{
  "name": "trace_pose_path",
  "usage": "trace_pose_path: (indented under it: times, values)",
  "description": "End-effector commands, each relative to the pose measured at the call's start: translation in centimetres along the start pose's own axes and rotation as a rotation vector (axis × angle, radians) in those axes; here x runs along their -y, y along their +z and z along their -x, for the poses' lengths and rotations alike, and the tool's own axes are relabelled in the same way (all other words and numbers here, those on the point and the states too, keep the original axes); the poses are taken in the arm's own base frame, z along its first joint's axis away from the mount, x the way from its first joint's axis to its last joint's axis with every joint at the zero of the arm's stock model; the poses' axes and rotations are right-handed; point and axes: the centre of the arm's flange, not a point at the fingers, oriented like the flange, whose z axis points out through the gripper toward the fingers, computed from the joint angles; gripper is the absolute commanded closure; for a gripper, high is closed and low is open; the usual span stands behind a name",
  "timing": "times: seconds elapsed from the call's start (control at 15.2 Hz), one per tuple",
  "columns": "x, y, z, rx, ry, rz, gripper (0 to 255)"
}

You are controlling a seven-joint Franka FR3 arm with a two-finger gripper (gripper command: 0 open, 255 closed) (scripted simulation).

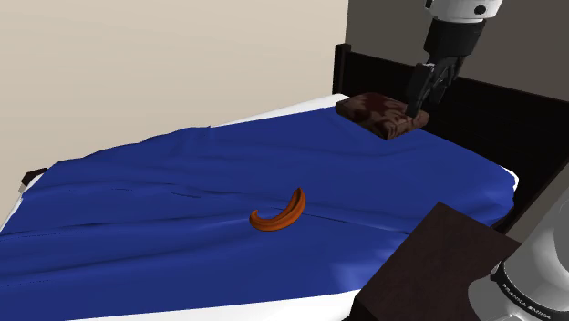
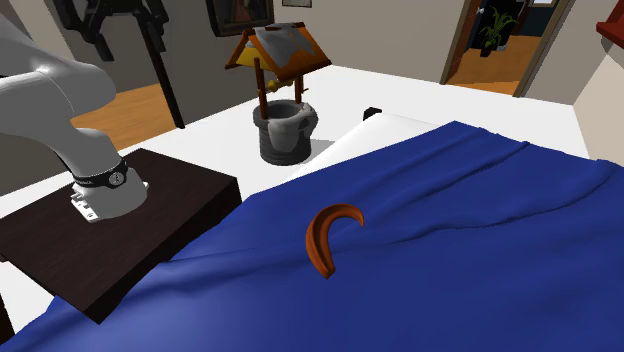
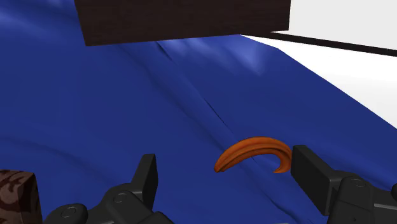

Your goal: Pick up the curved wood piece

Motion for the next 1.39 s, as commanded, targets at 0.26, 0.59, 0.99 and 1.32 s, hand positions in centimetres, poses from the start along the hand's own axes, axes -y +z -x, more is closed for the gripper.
trace_pose_path:
  times: [0.26, 0.59, 0.99, 1.32]
  values:
    - [1.5, 4.1, -2.8, 0.002, -0.008, -0.022, 0]
    - [3.5, 9.2, -6.3, 0.004, -0.018, -0.049, 0]
    - [6.1, 15.2, -10.5, 0.007, -0.030, -0.081, 0]
    - [8.5, 20.2, -13.9, 0.010, -0.040, -0.108, 0]
